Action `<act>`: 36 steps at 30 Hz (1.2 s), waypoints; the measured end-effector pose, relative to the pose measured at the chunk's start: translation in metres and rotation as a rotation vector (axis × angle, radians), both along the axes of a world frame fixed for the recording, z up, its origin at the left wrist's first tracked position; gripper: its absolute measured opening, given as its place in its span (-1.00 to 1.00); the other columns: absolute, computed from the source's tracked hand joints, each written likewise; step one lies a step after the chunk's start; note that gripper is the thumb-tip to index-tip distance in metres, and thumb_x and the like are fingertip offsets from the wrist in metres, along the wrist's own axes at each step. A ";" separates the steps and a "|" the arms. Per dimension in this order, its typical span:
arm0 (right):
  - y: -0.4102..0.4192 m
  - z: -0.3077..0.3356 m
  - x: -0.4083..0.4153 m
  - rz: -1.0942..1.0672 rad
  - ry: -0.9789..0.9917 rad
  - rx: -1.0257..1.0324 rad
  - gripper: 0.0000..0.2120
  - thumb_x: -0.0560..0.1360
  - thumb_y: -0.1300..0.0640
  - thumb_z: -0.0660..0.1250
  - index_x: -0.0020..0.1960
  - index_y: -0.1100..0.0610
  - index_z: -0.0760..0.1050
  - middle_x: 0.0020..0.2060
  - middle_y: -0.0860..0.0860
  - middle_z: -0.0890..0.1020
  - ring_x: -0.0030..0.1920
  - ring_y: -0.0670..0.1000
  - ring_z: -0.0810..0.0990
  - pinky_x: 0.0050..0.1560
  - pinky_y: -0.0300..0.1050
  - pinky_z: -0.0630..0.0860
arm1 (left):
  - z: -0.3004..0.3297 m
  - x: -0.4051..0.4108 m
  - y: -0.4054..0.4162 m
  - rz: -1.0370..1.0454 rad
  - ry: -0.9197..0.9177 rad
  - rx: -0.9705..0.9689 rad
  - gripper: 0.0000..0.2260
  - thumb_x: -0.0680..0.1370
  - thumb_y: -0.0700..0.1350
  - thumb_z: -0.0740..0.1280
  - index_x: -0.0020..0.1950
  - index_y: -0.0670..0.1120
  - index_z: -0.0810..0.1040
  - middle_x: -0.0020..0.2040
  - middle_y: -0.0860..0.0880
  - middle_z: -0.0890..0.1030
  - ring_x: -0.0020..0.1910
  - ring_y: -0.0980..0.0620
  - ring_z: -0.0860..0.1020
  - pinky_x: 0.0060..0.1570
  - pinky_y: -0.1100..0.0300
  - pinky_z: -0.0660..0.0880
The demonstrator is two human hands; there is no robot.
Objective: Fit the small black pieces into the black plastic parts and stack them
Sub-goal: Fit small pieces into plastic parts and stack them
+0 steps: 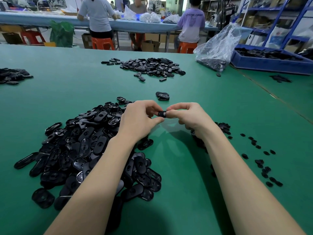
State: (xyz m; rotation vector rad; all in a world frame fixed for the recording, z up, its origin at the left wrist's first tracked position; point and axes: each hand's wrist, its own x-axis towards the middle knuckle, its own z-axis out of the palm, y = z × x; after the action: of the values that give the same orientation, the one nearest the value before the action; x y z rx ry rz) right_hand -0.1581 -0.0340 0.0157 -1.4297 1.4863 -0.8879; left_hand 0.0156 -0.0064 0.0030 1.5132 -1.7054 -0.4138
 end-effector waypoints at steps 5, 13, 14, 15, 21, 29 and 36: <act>0.000 0.000 -0.002 -0.005 0.010 0.027 -0.91 0.37 0.04 0.59 -0.15 -0.01 0.72 -0.31 0.00 0.55 -0.42 -0.09 0.36 -0.58 -0.37 0.18 | 0.002 0.000 0.001 -0.050 0.147 0.069 -0.81 0.39 -0.13 0.57 -0.05 0.07 0.71 -0.25 0.14 0.71 -0.19 0.30 0.65 -0.11 0.42 0.50; 0.000 -0.002 -0.008 0.068 -0.073 0.039 -0.75 0.24 -0.13 0.66 -0.17 -0.06 0.73 -0.34 -0.04 0.56 -0.39 -0.09 0.37 -0.48 -0.26 0.20 | 0.011 0.004 0.002 -0.132 0.334 0.224 -0.83 0.46 -0.23 0.48 -0.06 0.03 0.68 -0.27 0.03 0.69 -0.29 0.08 0.54 -0.15 0.17 0.46; 0.000 -0.002 -0.007 0.065 -0.065 0.016 -0.76 0.24 -0.11 0.67 -0.20 -0.04 0.72 -0.38 -0.05 0.52 -0.44 -0.11 0.36 -0.50 -0.29 0.20 | 0.011 0.004 0.001 -0.119 0.342 0.245 -0.85 0.47 -0.22 0.47 -0.07 0.03 0.68 -0.32 0.06 0.65 -0.32 0.10 0.51 -0.20 0.18 0.42; -0.001 -0.003 -0.006 0.066 -0.060 -0.015 -0.77 0.26 -0.08 0.67 -0.21 -0.01 0.70 -0.42 -0.08 0.51 -0.48 -0.15 0.35 -0.52 -0.33 0.21 | 0.010 0.003 -0.001 -0.100 0.340 0.257 -0.88 0.47 -0.20 0.47 -0.08 0.03 0.67 -0.37 0.11 0.62 -0.35 0.12 0.49 -0.23 0.20 0.41; 0.001 -0.003 -0.001 0.141 -0.052 -0.098 -0.89 0.41 0.13 0.60 -0.13 0.09 0.70 -0.50 -0.20 0.57 -0.53 -0.26 0.44 -0.50 -0.49 0.27 | 0.005 0.005 -0.003 -0.005 0.371 0.261 -0.91 0.46 -0.19 0.47 -0.14 0.01 0.68 -0.37 0.08 0.65 -0.31 0.08 0.58 -0.05 0.10 0.58; -0.002 -0.007 0.003 0.096 0.016 -0.123 -0.91 0.40 0.10 0.59 -0.21 0.03 0.69 -0.38 -0.10 0.63 -0.39 -0.19 0.53 -0.34 -0.39 0.40 | 0.004 0.001 -0.003 0.012 0.331 0.259 -0.88 0.44 -0.16 0.53 -0.16 0.04 0.65 -0.28 0.05 0.68 -0.26 0.06 0.61 -0.09 0.15 0.53; -0.002 -0.009 0.003 0.128 0.022 -0.129 -0.90 0.43 0.09 0.58 -0.21 0.05 0.68 -0.44 -0.13 0.57 -0.45 -0.20 0.46 -0.41 -0.43 0.36 | 0.008 0.004 -0.002 0.003 0.334 0.268 -0.89 0.44 -0.14 0.53 -0.16 0.06 0.68 -0.23 0.03 0.70 -0.21 0.06 0.63 -0.05 0.15 0.54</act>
State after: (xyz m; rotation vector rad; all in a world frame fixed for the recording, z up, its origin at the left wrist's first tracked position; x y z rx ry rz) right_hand -0.1551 -0.0358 0.0064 -1.6152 1.3568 -0.9047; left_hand 0.0193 -0.0083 0.0106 1.5311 -1.4262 -0.8714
